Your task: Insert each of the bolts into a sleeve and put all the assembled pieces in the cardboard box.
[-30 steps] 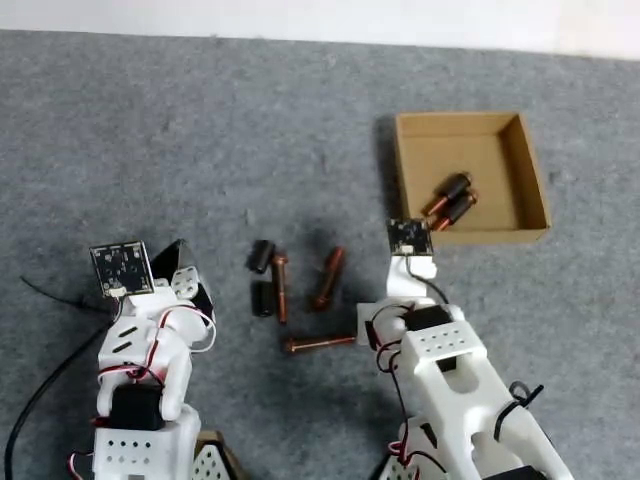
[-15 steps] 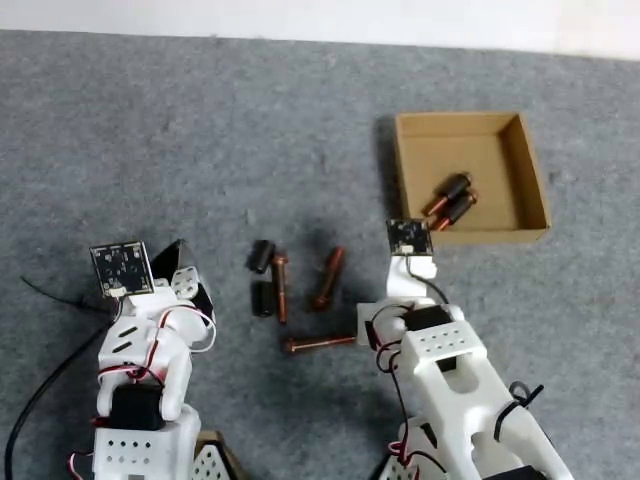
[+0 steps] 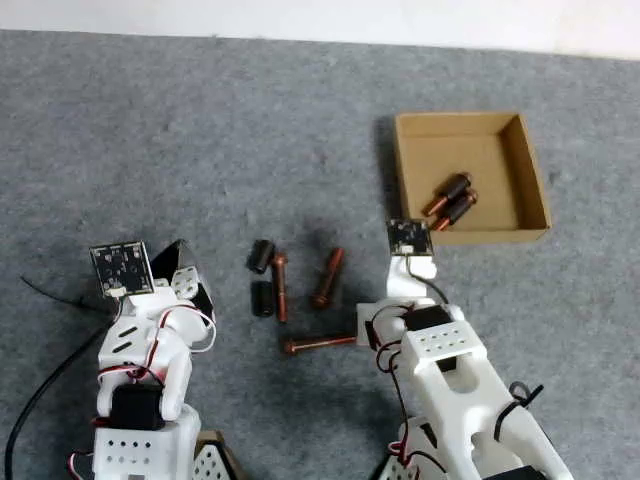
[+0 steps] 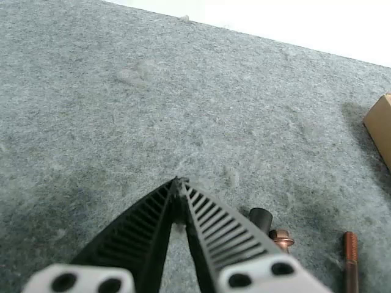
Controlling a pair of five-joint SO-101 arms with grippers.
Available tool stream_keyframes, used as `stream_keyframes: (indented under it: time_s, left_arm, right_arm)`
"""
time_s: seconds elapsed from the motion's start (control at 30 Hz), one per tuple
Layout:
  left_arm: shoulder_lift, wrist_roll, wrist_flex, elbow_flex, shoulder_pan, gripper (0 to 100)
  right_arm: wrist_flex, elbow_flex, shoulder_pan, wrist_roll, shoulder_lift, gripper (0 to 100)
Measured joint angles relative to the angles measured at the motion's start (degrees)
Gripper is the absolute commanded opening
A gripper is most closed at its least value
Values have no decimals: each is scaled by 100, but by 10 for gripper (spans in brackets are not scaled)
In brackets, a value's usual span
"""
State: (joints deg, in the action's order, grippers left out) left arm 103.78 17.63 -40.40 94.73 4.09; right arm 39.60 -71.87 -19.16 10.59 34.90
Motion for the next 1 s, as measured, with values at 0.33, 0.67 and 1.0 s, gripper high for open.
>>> stream_keyframes:
  time_s: [0.33,0.67,1.0]
  left_arm:
    - [0,0,0,0,0,7]
    - [0,0,0,0,0,7]
    - [0,0,0,0,0,7]
  right_arm:
    - [431,1099,0,0,-1495,146]
    - [492,1407,0,0,-1943,146]
    - [633,1468,0,0,-1969,146]
